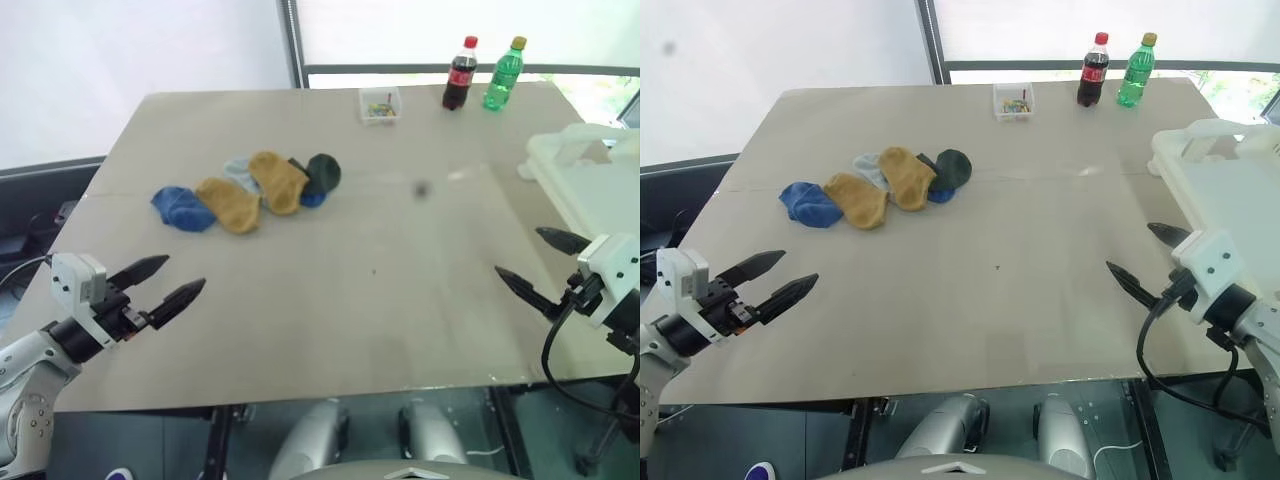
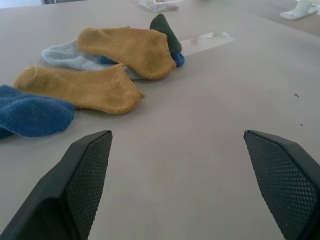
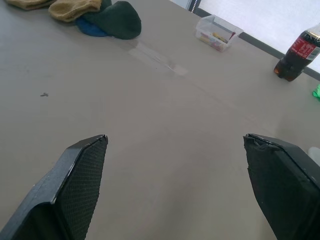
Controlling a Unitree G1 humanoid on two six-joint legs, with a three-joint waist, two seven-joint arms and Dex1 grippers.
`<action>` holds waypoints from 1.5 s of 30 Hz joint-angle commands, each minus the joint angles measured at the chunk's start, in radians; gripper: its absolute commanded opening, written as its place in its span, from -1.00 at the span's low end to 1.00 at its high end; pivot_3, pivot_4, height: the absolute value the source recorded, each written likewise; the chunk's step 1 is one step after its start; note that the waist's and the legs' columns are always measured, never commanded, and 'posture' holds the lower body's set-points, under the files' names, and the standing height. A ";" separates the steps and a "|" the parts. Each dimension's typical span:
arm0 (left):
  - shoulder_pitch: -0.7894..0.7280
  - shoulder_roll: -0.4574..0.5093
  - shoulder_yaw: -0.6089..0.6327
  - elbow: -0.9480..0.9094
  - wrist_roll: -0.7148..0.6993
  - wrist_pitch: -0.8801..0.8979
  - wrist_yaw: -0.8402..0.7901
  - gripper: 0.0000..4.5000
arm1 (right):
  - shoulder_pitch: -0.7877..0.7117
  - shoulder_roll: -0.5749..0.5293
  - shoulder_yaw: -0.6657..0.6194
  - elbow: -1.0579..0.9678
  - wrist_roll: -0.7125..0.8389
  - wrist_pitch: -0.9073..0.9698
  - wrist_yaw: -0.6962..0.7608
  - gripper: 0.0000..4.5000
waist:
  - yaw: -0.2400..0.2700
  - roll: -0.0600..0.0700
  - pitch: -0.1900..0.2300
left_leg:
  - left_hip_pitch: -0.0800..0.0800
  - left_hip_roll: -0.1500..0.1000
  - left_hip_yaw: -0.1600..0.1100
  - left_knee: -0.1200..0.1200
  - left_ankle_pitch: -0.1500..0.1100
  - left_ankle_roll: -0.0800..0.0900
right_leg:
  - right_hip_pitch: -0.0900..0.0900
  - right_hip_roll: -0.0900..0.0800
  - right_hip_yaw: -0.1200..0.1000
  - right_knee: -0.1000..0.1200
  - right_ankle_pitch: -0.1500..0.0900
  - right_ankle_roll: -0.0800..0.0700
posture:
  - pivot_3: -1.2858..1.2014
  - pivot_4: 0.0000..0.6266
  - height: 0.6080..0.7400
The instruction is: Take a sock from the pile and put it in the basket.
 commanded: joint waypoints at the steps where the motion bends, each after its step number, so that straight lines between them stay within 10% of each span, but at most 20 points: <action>1: -0.031 0.012 0.007 -0.015 -0.009 0.001 0.003 0.99 | -0.010 0.010 -0.013 -0.044 0.017 0.003 -0.017 0.99 | 0.000 0.000 0.000 | 0.000 0.000 0.000 0.000 0.000 0.000 | 0.000 0.000 0.000 0.000 0.000 0.000 | 0.03 -0.52 1.00; 30: -0.407 -0.147 -0.324 0.079 0.379 0.111 0.544 0.99 | -0.314 0.259 0.365 0.045 -0.156 -0.066 -0.161 0.99 | 0.000 -0.002 0.001 | 0.000 -0.001 0.000 0.001 0.003 -0.005 | -0.001 0.000 -0.001 0.001 0.001 0.000 | 0.03 -0.52 1.00; 45: -0.598 -0.186 -0.466 0.306 0.536 0.042 0.564 0.99 | -0.330 0.229 0.424 0.038 -0.128 -0.065 -0.053 0.99 | -0.001 -0.002 0.001 | -0.001 -0.001 -0.001 0.000 0.003 -0.005 | -0.002 0.001 -0.001 0.002 0.001 0.000 | 0.03 -0.52 1.00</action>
